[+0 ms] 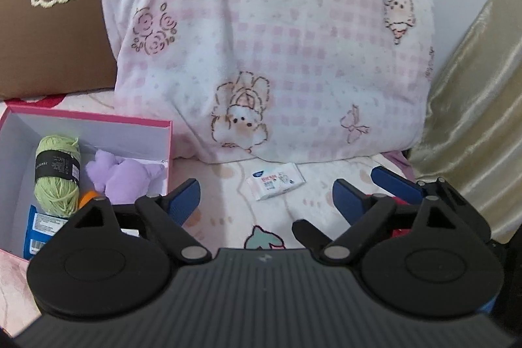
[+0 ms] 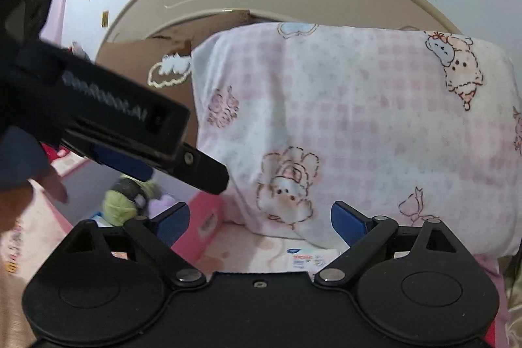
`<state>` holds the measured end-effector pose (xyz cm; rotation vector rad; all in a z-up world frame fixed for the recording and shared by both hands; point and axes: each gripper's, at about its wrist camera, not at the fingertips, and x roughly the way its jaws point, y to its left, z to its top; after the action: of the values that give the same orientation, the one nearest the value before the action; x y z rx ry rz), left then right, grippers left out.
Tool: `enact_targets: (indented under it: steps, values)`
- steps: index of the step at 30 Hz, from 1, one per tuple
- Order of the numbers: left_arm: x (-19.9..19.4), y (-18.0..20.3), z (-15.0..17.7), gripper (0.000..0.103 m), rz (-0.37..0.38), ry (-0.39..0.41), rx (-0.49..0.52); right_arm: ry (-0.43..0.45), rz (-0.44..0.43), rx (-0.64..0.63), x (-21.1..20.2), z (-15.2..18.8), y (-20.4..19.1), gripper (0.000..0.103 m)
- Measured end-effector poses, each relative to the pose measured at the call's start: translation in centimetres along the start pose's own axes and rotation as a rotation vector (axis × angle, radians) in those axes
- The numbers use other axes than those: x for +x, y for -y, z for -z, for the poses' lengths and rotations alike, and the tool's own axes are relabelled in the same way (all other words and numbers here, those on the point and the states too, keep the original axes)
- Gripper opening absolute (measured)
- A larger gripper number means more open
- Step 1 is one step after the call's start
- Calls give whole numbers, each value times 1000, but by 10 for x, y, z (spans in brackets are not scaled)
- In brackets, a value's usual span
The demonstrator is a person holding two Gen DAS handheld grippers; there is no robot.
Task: Organize objects
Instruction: 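Move the open right gripper toward the white wipes packet, then close the right gripper on the white wipes packet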
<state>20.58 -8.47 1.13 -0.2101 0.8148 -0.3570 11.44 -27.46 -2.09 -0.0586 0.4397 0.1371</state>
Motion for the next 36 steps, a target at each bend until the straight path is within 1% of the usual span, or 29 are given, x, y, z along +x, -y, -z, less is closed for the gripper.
enact_targets:
  steps: [2,3,4,5,6,7,10,12,15,18,21,23,26,28,29,30,31,33,36]
  values:
    - [11,-4,5,91,-12,-1,-19,-26,5,73,13,7,9,95]
    - [17,-5,8,91,-16,5,-12,-36,10,91,19,13,14,95]
    - [23,-5,11,91,-14,21,12,-47,34,69,24,18,15,96]
    - [29,-4,14,91,-9,36,40,-72,69,0,30,24,12,96]
    - [35,-4,17,91,-3,43,66,-95,86,-83,37,30,9,96]
    - [42,-3,20,91,8,44,85,-106,88,-129,42,38,9,96]
    - [66,-4,26,92,53,32,91,-179,70,-118,57,56,18,95]
    - [83,-4,30,91,75,14,89,-202,72,-144,65,64,20,95]
    - [108,-6,37,90,93,-3,61,-208,87,-127,76,69,28,95]
    - [128,-11,44,88,115,-19,6,-192,92,-99,86,71,36,95]
    - [145,-18,50,88,115,-38,-37,-212,78,-102,98,79,40,95]
    - [155,-21,52,88,119,-36,-44,-233,87,-127,106,87,42,95]
    - [169,-22,55,83,98,-15,-55,-254,80,-133,119,95,47,95]
    - [178,-22,61,80,71,6,-83,-270,84,-107,133,103,52,95]
    - [185,-23,63,77,68,3,-104,-287,90,-90,140,107,55,95]
    - [191,-24,63,72,59,-7,-115,-289,83,-76,144,110,59,95]
    - [197,-24,63,70,47,-12,-114,-276,75,-61,144,110,61,95]
    - [202,-25,63,63,35,7,-105,-264,70,-38,145,108,65,95]
    - [207,-21,63,58,15,41,-55,-249,65,-6,150,109,68,95]
